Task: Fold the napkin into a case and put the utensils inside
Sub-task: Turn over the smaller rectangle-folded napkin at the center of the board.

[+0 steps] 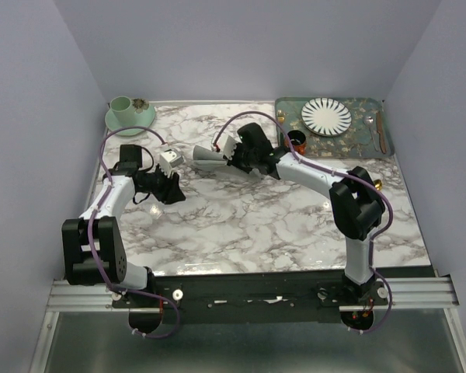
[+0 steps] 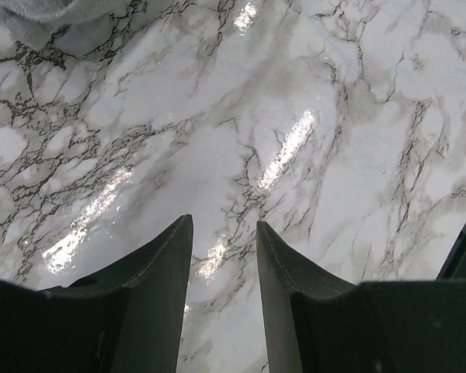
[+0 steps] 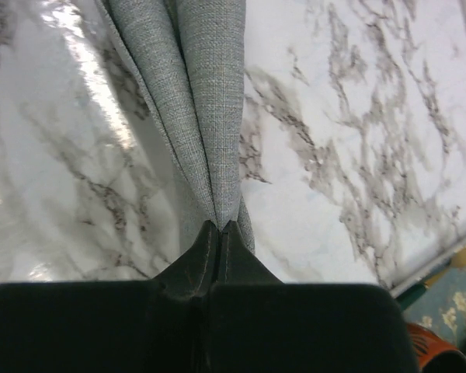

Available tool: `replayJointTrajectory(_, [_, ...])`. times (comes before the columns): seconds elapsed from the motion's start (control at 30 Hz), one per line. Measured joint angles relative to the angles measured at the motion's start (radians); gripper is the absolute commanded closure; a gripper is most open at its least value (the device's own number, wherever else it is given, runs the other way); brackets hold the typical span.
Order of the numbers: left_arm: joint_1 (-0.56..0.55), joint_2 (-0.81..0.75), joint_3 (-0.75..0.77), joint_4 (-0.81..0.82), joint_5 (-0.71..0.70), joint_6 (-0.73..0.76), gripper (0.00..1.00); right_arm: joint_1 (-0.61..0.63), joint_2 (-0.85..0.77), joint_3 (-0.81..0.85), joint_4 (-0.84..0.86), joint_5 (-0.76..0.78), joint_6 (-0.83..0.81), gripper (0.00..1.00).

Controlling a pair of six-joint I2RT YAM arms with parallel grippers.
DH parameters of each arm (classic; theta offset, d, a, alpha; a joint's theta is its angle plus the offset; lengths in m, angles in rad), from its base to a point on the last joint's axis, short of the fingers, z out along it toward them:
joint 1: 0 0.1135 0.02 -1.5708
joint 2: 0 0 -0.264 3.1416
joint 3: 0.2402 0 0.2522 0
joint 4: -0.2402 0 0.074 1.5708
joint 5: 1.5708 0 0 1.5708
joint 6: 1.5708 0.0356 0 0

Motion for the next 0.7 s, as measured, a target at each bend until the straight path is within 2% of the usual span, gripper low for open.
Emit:
replayJointTrajectory(0.37, [0.031, 0.039, 0.026, 0.003, -0.009, 0.021, 0.51, 0.047, -0.015, -0.251, 0.381, 0.197, -0.109, 0.99])
replayJointTrajectory(0.53, [0.046, 0.048, 0.026, 0.002, -0.009, 0.029, 0.51, 0.093, -0.022, -0.315, 0.462, 0.241, -0.137, 0.99])
replayJointTrajectory(0.7, [0.054, 0.049, 0.026, 0.001, -0.009, 0.033, 0.51, 0.119, -0.032, -0.342, 0.489, 0.262, -0.143, 0.86])
